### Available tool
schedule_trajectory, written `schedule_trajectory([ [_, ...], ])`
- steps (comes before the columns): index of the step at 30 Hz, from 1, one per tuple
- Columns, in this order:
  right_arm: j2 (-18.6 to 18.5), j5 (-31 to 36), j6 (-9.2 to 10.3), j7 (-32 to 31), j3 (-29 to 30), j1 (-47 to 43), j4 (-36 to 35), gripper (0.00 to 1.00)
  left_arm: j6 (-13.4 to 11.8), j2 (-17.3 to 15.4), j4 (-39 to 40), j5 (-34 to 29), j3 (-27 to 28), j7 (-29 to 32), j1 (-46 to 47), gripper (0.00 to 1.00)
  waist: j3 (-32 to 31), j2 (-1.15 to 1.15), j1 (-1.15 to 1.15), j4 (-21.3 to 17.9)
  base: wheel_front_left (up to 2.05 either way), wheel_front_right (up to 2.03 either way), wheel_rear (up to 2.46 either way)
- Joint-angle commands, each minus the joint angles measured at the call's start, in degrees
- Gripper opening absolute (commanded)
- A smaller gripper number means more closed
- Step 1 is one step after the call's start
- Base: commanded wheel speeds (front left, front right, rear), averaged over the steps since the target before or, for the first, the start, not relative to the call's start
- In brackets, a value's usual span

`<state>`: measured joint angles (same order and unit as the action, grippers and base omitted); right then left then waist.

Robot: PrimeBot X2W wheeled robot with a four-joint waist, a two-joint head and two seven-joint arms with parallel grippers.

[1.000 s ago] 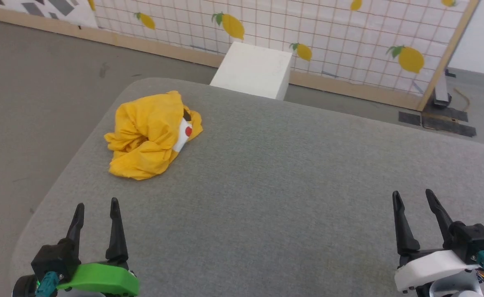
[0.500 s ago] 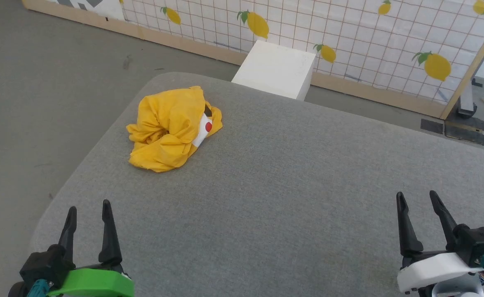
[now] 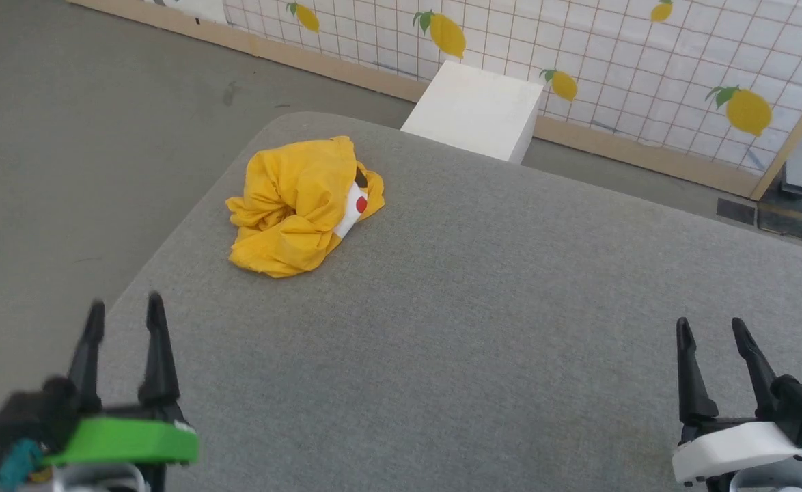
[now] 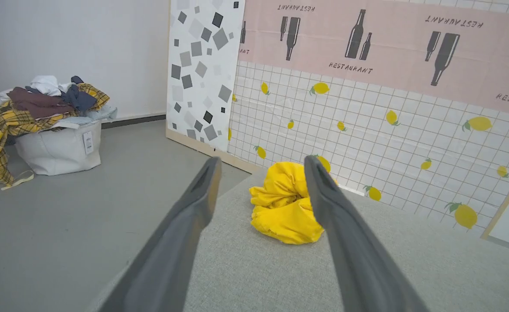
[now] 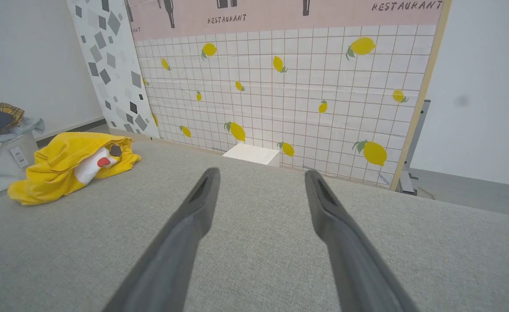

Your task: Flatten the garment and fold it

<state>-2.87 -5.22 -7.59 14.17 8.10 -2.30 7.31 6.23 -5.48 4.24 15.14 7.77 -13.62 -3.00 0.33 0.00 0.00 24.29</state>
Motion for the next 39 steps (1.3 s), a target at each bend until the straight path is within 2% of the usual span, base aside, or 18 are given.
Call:
schedule_trajectory([
  [1,0.0,-0.6,0.1,0.6,0.5,0.0,0.2,1.0,0.6,-2.2,0.7,1.2,-0.4,0.5,2.9,1.0,0.5,0.0,0.0,0.5,0.0,0.0,0.0],
  [5,0.0,-0.6,0.1,0.8,1.0,0.3,0.2,1.0,1.1,-8.7,2.0,3.1,-2.0,4.8,9.7,1.0,1.6,0.0,0.0,0.8,0.0,0.0,0.0],
  [10,0.0,0.0,0.1,0.8,1.5,0.9,0.0,1.0,1.2,-14.2,0.3,7.5,-3.0,11.9,19.8,1.0,3.4,0.0,0.0,0.2,0.0,0.0,0.0],
  [12,0.0,0.4,0.1,0.8,1.6,1.3,-0.2,1.0,1.2,-17.3,-1.4,7.5,-3.6,14.8,24.2,1.0,4.3,0.0,0.0,-0.2,0.0,0.0,0.0],
  [17,0.0,1.6,0.1,0.8,1.9,2.4,-0.7,1.0,1.2,-21.5,-7.6,11.8,-4.1,20.6,35.5,1.0,6.8,0.0,0.0,-1.9,0.0,0.0,0.0],
  [24,0.0,3.5,0.1,0.8,2.3,4.1,-2.9,1.0,1.2,-27.7,-18.6,17.6,-8.7,27.3,46.0,1.0,11.2,0.0,0.0,-5.8,0.0,0.0,0.0],
  [30,0.0,4.7,0.1,0.8,2.2,5.3,-6.0,1.0,1.2,-30.7,-25.5,23.2,-13.6,31.0,48.8,1.0,14.4,0.0,0.0,-9.1,0.0,0.0,0.0],
  [39,0.0,6.5,0.1,0.8,1.4,6.3,-10.9,1.0,1.2,-32.4,-31.5,30.1,-20.3,29.2,48.5,1.0,18.9,0.0,0.0,-12.7,0.0,0.0,0.0],
])
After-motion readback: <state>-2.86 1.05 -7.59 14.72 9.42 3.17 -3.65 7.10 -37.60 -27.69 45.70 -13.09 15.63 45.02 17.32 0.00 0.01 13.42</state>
